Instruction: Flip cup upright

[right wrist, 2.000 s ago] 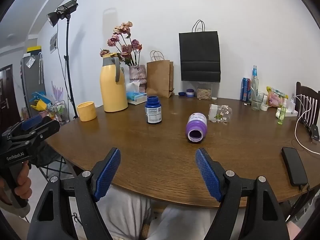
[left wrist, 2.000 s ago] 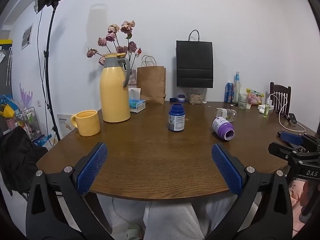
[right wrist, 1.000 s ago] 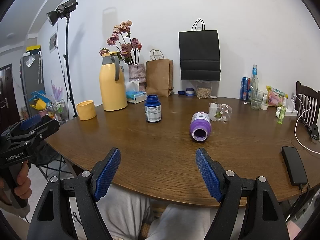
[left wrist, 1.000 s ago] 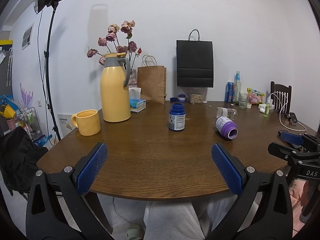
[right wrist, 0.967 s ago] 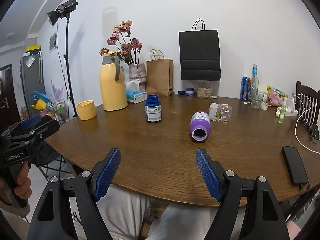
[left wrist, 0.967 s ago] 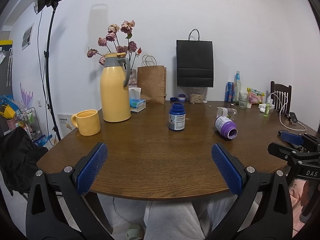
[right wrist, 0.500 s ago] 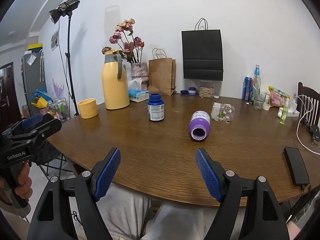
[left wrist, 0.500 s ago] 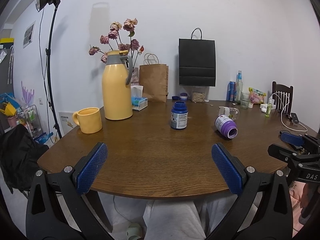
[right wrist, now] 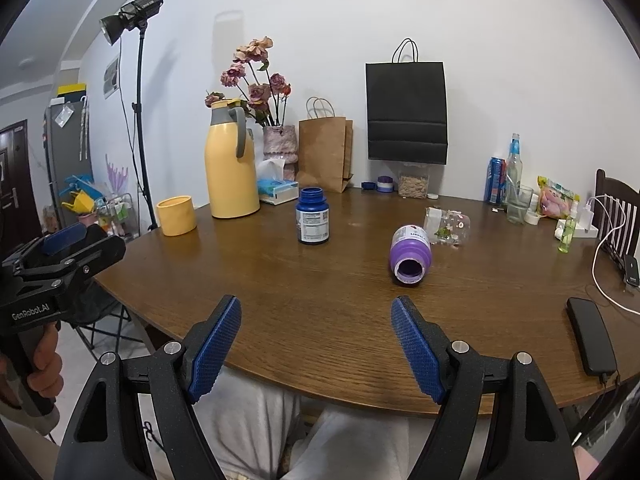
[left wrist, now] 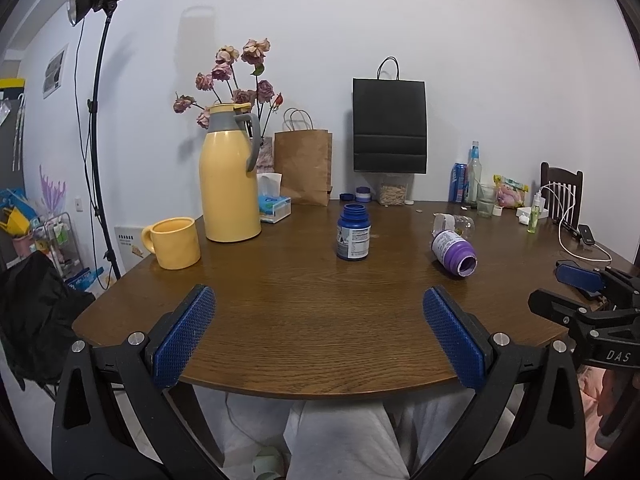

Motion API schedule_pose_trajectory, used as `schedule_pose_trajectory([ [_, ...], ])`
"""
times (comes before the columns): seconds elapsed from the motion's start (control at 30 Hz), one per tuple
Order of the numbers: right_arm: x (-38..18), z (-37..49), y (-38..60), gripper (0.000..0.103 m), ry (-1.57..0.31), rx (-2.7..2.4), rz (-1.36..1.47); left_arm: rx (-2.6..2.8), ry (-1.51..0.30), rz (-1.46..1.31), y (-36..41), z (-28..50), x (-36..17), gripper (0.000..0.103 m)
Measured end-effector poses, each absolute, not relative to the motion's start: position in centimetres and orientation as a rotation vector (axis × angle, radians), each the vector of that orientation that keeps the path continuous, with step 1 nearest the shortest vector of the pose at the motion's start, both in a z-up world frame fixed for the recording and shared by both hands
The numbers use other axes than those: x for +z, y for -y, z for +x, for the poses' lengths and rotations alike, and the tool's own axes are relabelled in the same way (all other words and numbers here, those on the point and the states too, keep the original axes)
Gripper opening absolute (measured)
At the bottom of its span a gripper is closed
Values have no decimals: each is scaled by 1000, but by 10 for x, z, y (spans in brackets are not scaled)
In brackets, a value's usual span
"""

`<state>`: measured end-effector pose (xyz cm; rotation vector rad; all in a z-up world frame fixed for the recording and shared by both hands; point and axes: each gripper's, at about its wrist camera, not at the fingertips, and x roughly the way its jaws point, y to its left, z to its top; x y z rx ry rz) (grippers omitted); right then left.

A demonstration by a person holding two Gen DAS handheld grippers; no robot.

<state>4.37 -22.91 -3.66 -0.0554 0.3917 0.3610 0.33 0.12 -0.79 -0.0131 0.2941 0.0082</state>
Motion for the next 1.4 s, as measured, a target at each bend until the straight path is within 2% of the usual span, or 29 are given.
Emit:
schedule_pose_trajectory([
  [0.73, -38, 45, 233, 82, -396, 357, -29, 3, -300, -6, 7, 4, -7, 103],
  [1.1, -39, 86, 243, 82, -424, 323, 6, 25, -320, -10, -2, 37, -12, 103],
  [1.17, -40, 98, 244, 87, -442, 361, 17, 31, -327, -9, -1, 50, -13, 103],
  [1.2, -41, 102, 245, 98, -441, 374, 25, 30, -328, -9, 0, 58, -13, 103],
  [1.23, -42, 109, 248, 103, -432, 406, 44, 33, -326, -9, 0, 63, -14, 103],
  [1.4, -41, 142, 262, 103, -486, 467, 148, 31, -324, -21, 7, 99, -14, 103],
])
